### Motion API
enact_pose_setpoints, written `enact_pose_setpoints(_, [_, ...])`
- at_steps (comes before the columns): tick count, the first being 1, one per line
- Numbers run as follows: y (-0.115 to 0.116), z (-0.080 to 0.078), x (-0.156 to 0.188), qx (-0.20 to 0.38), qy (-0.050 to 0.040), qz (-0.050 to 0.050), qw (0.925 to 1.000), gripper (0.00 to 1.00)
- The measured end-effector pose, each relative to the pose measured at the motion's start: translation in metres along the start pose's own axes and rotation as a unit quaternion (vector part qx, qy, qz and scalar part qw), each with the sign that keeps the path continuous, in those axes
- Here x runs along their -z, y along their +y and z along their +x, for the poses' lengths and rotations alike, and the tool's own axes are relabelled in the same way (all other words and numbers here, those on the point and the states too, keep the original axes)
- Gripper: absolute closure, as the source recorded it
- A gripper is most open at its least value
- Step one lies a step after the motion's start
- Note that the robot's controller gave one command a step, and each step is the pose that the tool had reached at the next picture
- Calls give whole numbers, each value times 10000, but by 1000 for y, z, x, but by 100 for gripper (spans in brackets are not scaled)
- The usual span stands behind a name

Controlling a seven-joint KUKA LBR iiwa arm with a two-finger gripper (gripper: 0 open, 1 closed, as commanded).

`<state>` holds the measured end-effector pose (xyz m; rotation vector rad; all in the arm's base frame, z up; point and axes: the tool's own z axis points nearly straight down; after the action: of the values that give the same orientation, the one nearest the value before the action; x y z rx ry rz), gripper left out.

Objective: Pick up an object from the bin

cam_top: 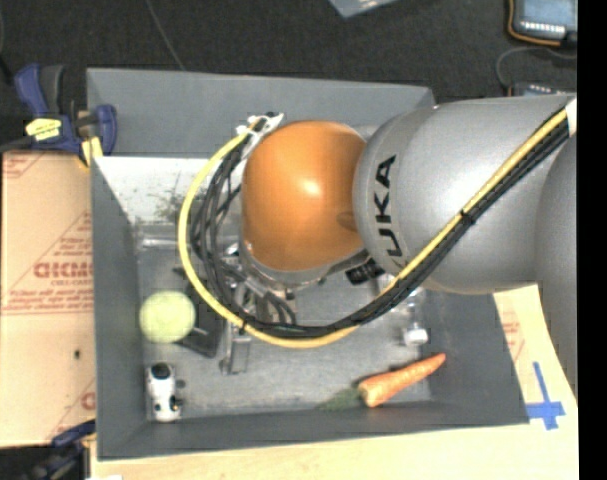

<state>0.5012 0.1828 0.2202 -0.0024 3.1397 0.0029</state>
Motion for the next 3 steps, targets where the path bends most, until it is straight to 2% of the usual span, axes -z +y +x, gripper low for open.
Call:
enact_pose_setpoints(1, [31, -45, -72, -205, 11, -4, 9998, 0])
enact_pose_setpoints(2, [31, -45, -72, -205, 11, -4, 9998, 0])
enact_pose_setpoints(3, [8, -70, -58, -269, -36, 1, 9996, 0])
